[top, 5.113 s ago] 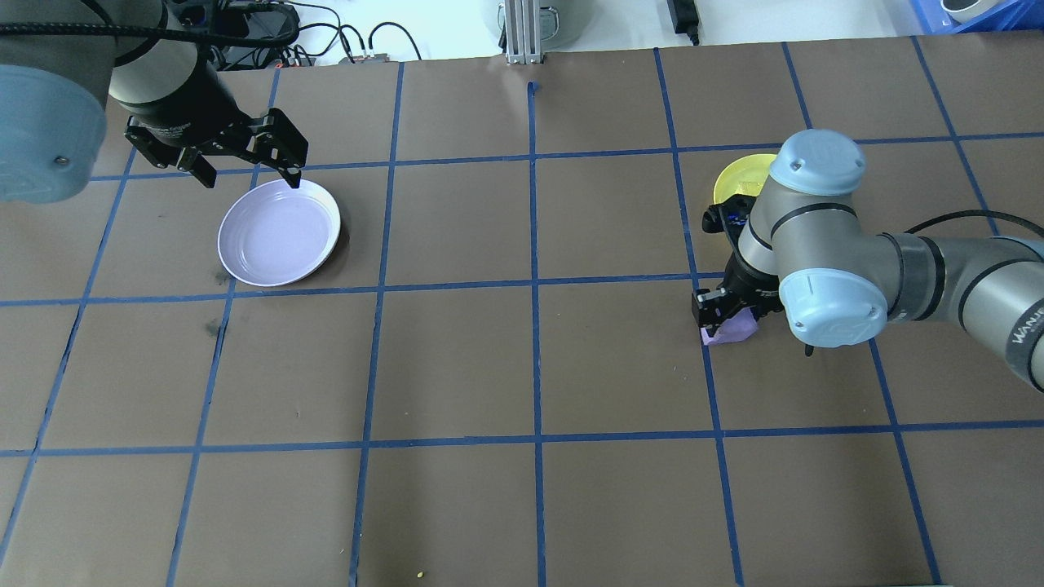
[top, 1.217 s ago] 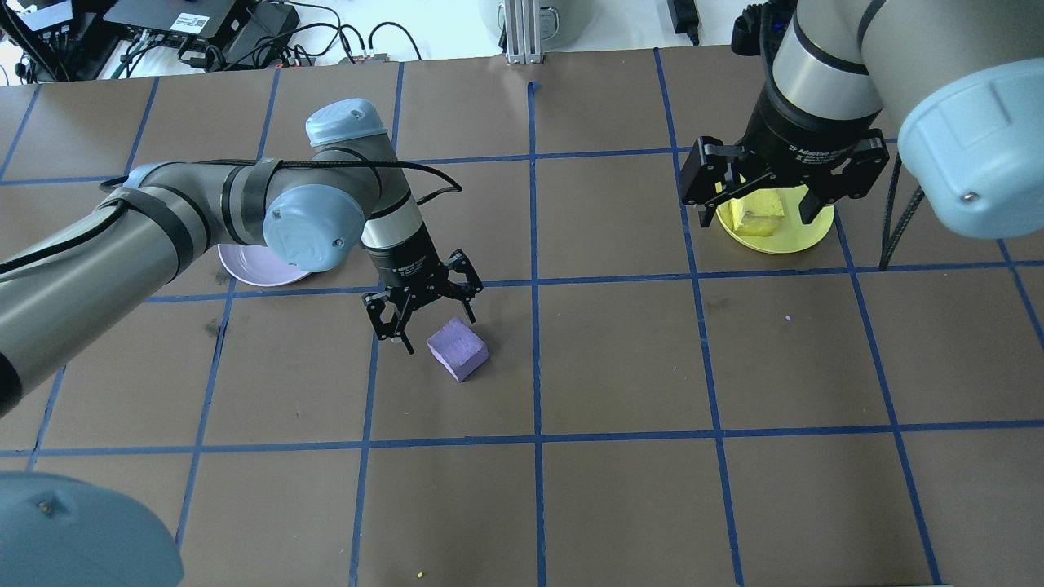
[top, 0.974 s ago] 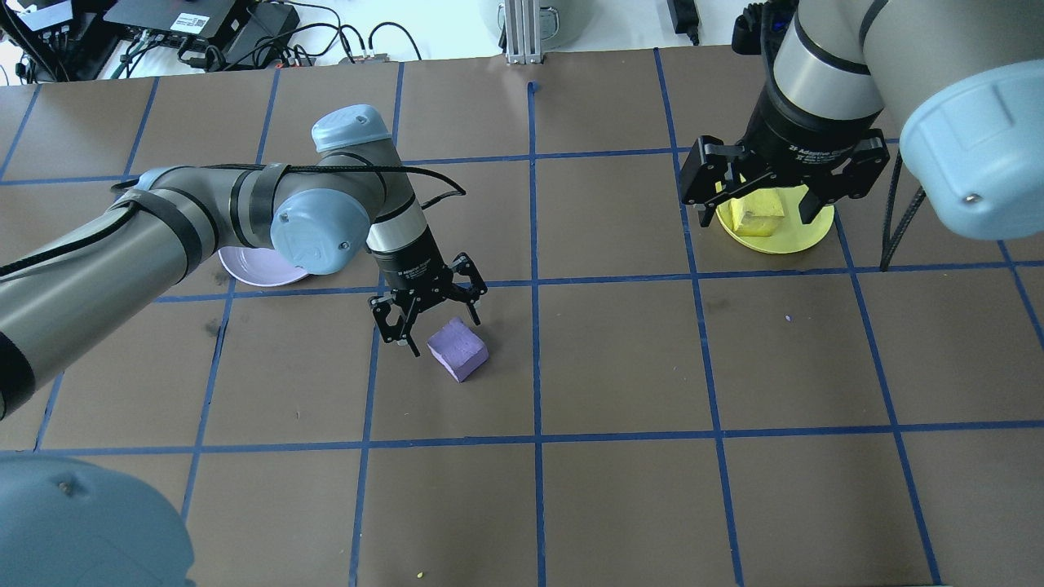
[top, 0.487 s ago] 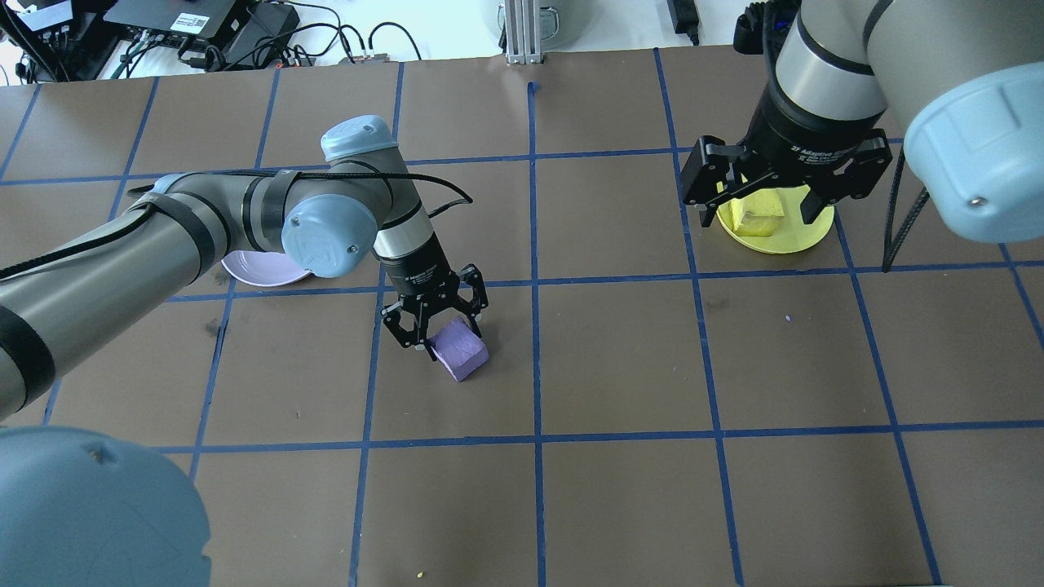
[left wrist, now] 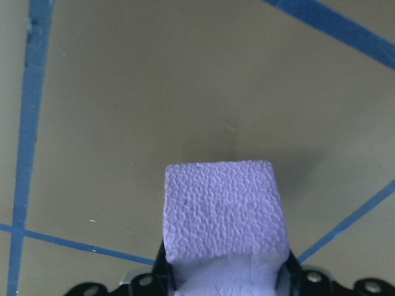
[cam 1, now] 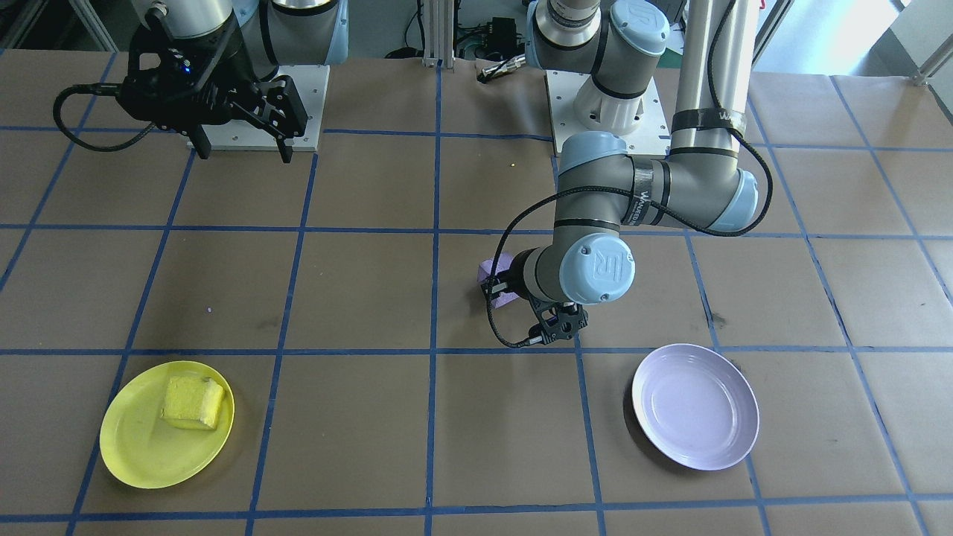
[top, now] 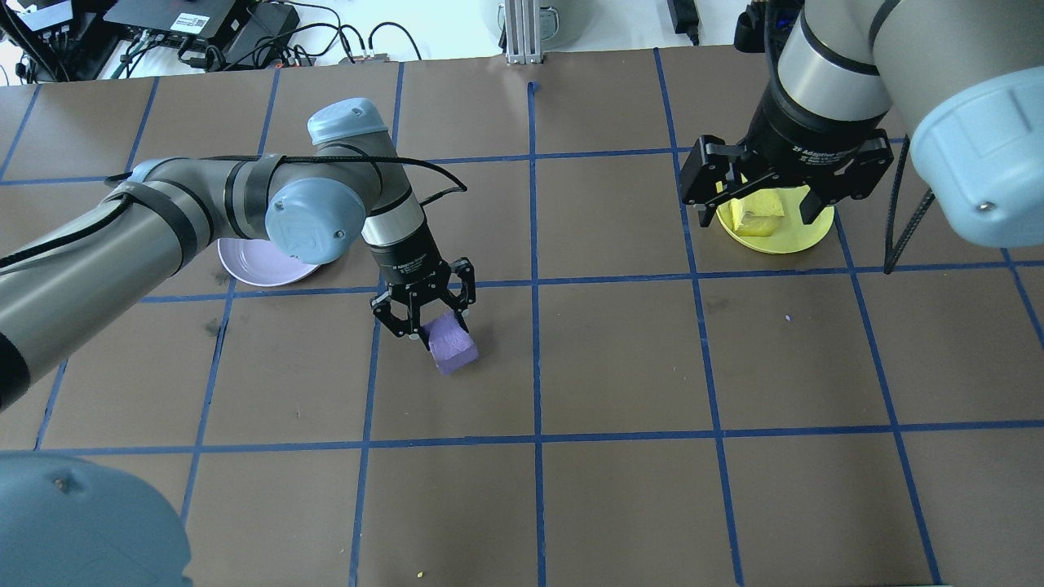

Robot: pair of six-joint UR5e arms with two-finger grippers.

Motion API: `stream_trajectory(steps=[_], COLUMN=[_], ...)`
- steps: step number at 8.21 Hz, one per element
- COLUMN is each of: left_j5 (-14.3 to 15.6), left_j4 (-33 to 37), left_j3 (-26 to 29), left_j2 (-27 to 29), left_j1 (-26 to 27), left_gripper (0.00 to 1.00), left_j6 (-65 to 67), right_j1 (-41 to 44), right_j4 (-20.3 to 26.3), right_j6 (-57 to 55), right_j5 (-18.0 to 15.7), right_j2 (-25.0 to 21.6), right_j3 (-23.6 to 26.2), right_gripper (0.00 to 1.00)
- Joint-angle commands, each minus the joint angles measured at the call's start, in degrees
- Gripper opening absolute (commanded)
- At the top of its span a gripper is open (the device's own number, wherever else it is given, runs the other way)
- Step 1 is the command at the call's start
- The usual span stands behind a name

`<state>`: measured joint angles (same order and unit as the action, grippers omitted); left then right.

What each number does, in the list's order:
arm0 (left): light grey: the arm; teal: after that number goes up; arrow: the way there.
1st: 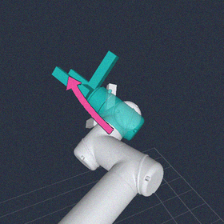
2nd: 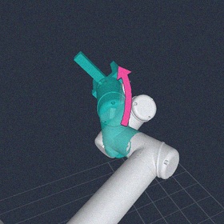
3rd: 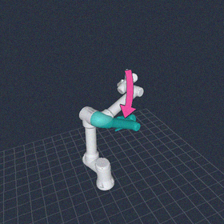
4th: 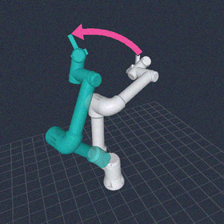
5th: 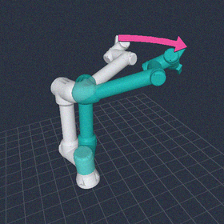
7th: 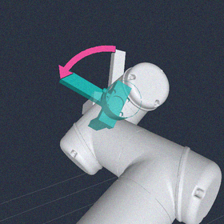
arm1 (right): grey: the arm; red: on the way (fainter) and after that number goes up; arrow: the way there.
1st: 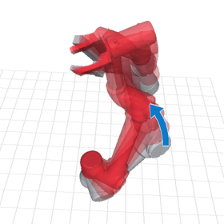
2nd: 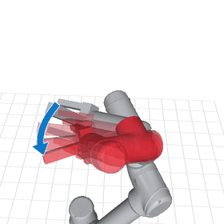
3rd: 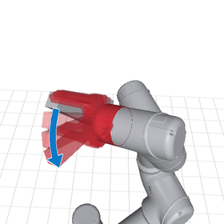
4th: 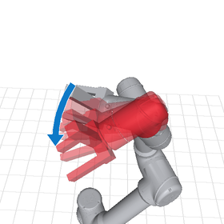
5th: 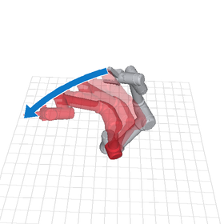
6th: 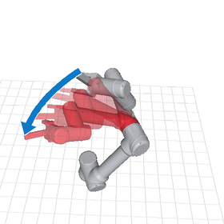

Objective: Sort blocks by color into plates

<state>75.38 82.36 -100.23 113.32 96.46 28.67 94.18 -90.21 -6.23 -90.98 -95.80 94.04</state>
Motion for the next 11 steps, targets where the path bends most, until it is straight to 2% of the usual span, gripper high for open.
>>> stream_trajectory(steps=[1, 2, 3, 4, 5, 6, 7, 10, 11], left_j5=[5.6, 9.7, 10.9, 11.0, 11.3, 13.3, 17.2, 18.2, 18.1], left_j4=[4.3, 9.1, 11.4, 11.5, 10.7, 8.8, 6.3, 1.0, 0.3], left_j3=[8.5, 14.2, 18.7, 20.9, 21.6, 21.7, 21.7, 21.9, 21.9], left_j2=[-1.6, -1.7, -1.4, -0.7, 0.3, 2.0, 4.2, 10.4, 10.7], left_j1=[-1.7, -4.8, -8.7, -12.6, -16.1, -18.5, -19.5, -19.6, -19.6], left_gripper=[0.0, 0.0, 0.0, 0.0, 0.0, 0.0, 0.0, 0.0, 0.62], left_j6=[-5.1, -12.0, -19.1, -25.7, -31.2, -37.1, -38.4, -40.4, -40.5], right_j1=[0.0, 0.0, 0.0, 0.0, 0.0, 0.0, 0.0, 0.0, 0.0], right_j4=[0.1, 0.2, 0.2, 0.3, 0.4, 0.6, 0.6, 0.6, 0.7], right_j6=[0.0, 0.0, 0.0, 0.0, 0.1, 0.1, 0.1, 0.1, 0.0], right_j5=[-0.3, -0.3, -0.3, -0.3, -0.3, -0.3, -0.4, -0.3, -0.2], right_j2=[-0.1, -0.1, -0.1, -0.1, -0.3, -0.3, -0.3, -0.3, -0.3], right_j3=[0.0, 0.0, 0.0, 0.0, 0.0, 0.0, -0.1, 0.1, 0.3], right_gripper=[1.0, 1.0, 1.0, 1.0, 1.0, 1.0, 1.0, 1.0, 1.0])
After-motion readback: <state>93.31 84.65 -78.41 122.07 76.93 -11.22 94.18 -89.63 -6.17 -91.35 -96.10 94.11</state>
